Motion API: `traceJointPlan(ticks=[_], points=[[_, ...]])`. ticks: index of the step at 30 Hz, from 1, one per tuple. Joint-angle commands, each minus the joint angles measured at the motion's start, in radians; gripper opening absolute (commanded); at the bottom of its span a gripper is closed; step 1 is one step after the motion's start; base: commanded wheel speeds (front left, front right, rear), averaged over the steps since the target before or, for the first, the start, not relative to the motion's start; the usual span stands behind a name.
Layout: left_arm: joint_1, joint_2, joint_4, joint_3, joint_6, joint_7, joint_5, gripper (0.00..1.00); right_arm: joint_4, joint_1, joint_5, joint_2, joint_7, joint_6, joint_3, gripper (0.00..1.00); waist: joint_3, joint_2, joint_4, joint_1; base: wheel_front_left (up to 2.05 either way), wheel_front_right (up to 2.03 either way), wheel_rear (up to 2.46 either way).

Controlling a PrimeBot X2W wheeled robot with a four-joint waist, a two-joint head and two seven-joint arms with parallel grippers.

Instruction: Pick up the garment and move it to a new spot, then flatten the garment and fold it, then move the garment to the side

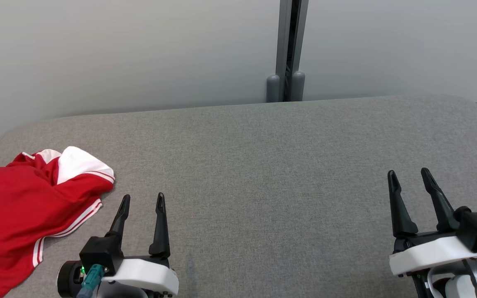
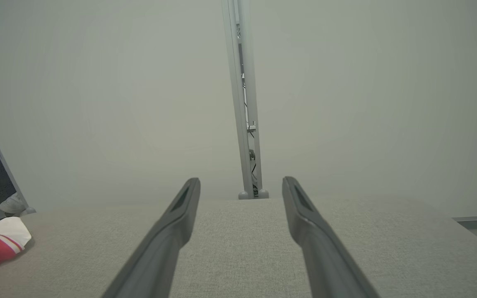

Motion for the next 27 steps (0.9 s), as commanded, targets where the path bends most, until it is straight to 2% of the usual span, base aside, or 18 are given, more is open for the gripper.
traceJointPlan(ticks=[1,11,17,27], points=[[0.006,0.004,-0.003,-0.004,0.007,-0.009,0.023,1.0,-0.002,-0.004,-0.026,-0.008,-0.011,0.002,0.001,1.0,-0.001,-0.0001,0.001,0.0,0.0,0.0,0.0],[0.007,0.004,0.001,-0.018,0.015,-0.03,0.087,1.0,0.015,-0.019,-0.083,-0.009,-0.029,0.002,0.009,1.0,0.001,-0.0001,-0.002,0.0,0.0,0.0,0.0],[0.014,0.004,0.01,-0.028,-0.005,-0.042,0.053,1.0,0.018,-0.018,-0.116,-0.01,-0.041,0.002,0.01,1.0,0.007,-0.0001,-0.002,0.0,0.0,0.0,0.0],[0.003,0.004,0.016,-0.029,-0.013,-0.057,0.076,1.0,0.037,-0.018,-0.12,-0.011,-0.056,0.002,0.013,1.0,0.014,-0.0001,-0.002,0.0,0.0,0.0,0.0]])
